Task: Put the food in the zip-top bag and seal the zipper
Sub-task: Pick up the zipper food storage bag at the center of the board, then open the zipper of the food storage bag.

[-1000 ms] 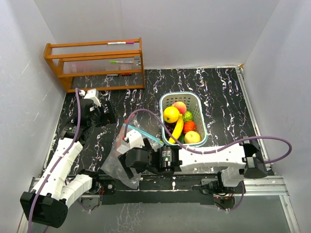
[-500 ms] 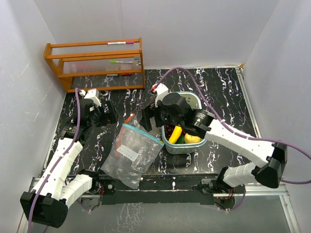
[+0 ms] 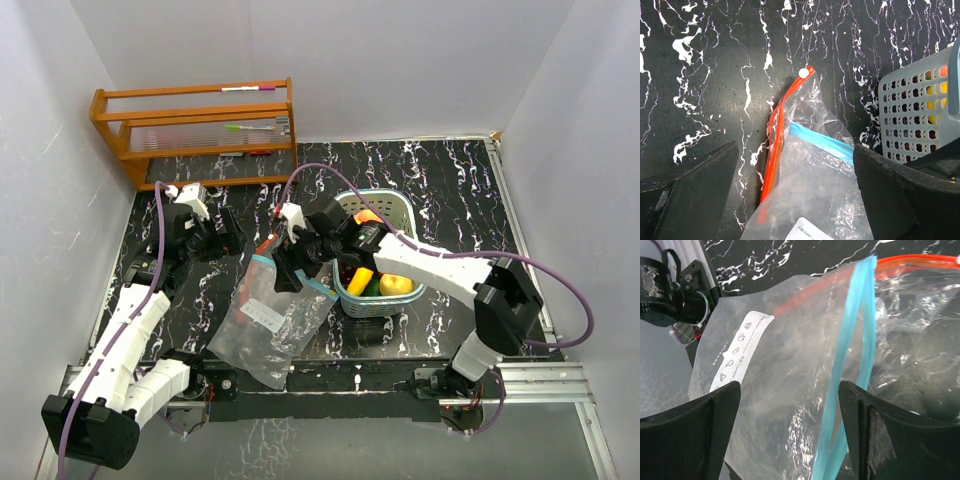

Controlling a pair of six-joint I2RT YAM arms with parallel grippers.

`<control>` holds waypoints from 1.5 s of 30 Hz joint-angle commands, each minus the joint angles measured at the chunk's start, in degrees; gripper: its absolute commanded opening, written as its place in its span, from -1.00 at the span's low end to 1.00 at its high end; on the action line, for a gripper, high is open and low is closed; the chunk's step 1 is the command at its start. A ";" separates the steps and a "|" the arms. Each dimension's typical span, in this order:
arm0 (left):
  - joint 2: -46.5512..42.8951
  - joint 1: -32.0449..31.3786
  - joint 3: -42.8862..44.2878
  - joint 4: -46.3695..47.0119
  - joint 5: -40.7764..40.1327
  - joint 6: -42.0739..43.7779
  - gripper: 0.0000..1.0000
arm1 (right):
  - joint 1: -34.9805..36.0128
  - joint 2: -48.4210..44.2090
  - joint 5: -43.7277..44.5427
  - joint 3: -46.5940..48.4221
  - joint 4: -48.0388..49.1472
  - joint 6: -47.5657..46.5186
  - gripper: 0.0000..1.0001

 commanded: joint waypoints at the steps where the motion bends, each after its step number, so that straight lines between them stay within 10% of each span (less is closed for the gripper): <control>1: -0.77 -0.30 -0.53 0.37 1.18 -0.44 0.95 | -0.04 2.16 -6.89 1.00 4.49 -1.81 0.62; 12: -0.23 -0.36 -0.83 1.11 1.76 -0.76 0.95 | -0.02 2.76 -10.97 -1.12 7.43 -0.76 0.36; 19: -0.26 -0.39 -0.30 0.98 4.61 -2.02 0.95 | -0.07 1.07 -14.21 -2.97 8.42 1.84 -0.83; 38: 1.49 -0.42 17.27 -4.46 21.19 -13.88 0.95 | 3.80 -12.54 20.80 16.24 -4.25 0.65 -0.85; 45: 1.64 -0.38 15.57 -1.60 26.08 -22.04 0.88 | 9.73 -10.12 42.88 9.31 -2.63 0.02 -0.85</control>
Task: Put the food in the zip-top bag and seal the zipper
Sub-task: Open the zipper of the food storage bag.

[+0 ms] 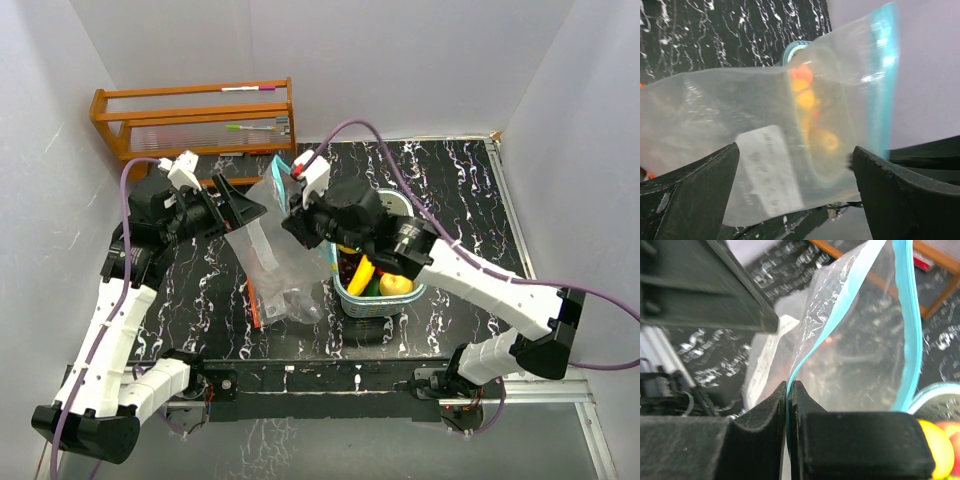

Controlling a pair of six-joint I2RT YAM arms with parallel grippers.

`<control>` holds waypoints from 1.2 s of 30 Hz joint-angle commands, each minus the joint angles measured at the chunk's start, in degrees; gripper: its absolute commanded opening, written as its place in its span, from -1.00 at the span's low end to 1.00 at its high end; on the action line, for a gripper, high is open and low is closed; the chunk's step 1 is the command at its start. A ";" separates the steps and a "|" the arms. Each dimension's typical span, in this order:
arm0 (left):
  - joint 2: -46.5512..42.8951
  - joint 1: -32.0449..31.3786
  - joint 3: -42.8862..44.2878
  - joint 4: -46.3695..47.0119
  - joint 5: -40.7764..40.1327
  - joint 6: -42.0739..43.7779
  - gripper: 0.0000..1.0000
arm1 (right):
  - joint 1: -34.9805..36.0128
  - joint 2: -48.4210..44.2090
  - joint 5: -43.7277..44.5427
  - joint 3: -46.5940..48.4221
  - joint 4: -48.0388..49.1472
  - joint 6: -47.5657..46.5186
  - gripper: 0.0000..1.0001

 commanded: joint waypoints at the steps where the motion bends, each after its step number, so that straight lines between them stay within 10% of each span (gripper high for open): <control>1: -0.16 -0.16 -1.41 0.99 5.28 -6.64 0.87 | 3.76 1.84 17.32 -5.93 1.13 -1.00 -0.85; 14: 0.82 -0.13 -3.83 2.63 6.91 -10.11 0.49 | 10.98 1.26 31.00 -10.92 6.69 -1.60 -0.85; 36: 1.59 -1.04 -1.76 0.89 7.59 -6.98 0.38 | 15.28 10.84 29.32 1.91 8.03 -6.57 -0.85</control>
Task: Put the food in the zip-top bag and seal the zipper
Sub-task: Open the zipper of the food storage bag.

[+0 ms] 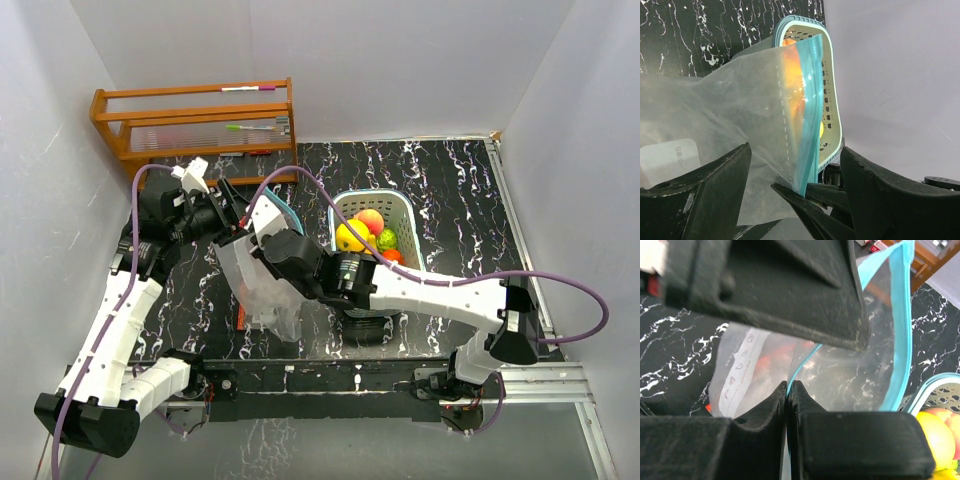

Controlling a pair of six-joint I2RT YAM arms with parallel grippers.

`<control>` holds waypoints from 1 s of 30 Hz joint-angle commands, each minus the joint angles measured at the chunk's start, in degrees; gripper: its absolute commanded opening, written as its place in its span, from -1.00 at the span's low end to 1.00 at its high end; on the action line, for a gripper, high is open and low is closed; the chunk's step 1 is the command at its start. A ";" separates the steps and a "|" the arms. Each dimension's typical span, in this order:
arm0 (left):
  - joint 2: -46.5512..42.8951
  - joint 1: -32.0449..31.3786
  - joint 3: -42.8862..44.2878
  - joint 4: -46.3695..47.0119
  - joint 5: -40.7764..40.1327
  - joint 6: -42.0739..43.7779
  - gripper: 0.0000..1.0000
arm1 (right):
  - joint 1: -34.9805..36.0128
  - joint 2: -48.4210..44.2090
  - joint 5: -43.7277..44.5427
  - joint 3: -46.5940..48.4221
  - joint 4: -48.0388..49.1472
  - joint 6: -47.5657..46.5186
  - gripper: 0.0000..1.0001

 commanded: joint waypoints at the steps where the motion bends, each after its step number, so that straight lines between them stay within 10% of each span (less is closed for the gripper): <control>1: -0.52 -0.43 0.19 0.56 2.22 0.60 0.35 | 0.63 0.73 0.27 5.03 3.33 -1.16 -0.85; 20: 0.11 -0.61 -4.60 6.26 2.63 0.82 -0.07 | 1.43 3.26 -4.06 7.69 1.24 -1.24 -0.85; 24: 0.58 -0.75 -5.35 7.61 3.59 0.92 -0.98 | 1.48 3.67 -3.85 8.11 1.35 -0.92 -0.84; 30: 0.50 -0.81 -7.14 9.93 4.14 0.83 -1.00 | 1.43 2.79 -3.42 7.95 0.92 0.29 -0.69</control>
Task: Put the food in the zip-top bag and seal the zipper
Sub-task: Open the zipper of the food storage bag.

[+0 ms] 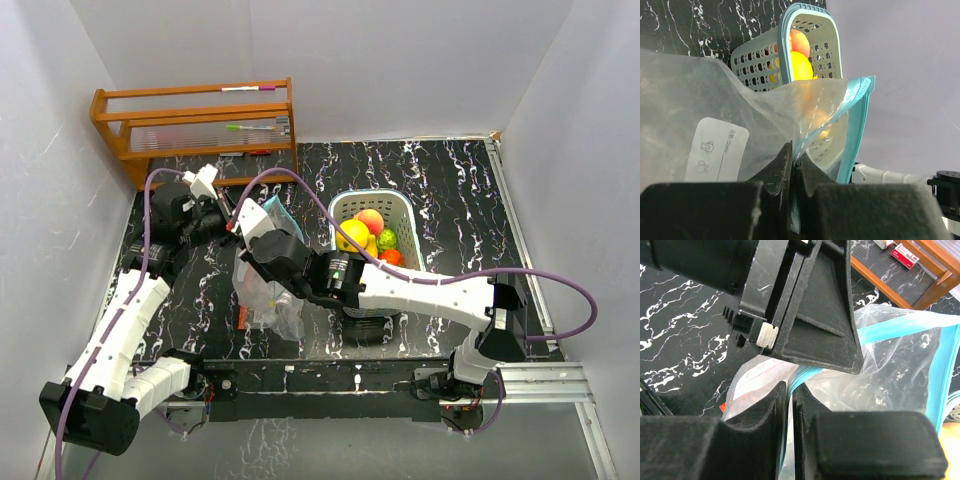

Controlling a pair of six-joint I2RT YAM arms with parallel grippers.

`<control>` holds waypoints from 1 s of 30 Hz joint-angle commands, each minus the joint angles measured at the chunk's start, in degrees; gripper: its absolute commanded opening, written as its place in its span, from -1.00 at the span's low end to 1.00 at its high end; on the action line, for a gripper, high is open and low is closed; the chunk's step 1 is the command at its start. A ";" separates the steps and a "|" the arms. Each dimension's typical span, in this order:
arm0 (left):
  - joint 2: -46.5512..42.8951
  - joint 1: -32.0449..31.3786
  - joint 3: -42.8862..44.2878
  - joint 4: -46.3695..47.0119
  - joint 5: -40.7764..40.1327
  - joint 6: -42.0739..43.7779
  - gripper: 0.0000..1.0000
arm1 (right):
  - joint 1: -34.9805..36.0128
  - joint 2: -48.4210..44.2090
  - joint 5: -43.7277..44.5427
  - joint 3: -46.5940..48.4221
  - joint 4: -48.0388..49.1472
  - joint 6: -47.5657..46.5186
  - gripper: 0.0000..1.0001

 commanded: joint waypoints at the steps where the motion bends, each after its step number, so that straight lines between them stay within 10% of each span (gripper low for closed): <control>1: -0.26 -0.20 -1.26 3.14 1.09 0.15 -1.00 | 0.60 -1.42 -0.05 3.33 1.46 1.12 -0.56; 7: -0.22 -0.27 -2.33 0.80 -4.06 3.59 -1.00 | 0.62 -8.95 0.71 1.17 0.30 5.45 0.07; 15: 0.30 -0.26 -1.97 1.35 -2.99 3.18 -1.00 | 0.45 -21.92 9.58 -7.45 0.12 10.09 0.37; 30: 0.31 -0.25 -0.44 2.28 -1.31 1.38 -1.00 | -5.64 -20.71 -0.14 -16.68 4.53 21.75 0.40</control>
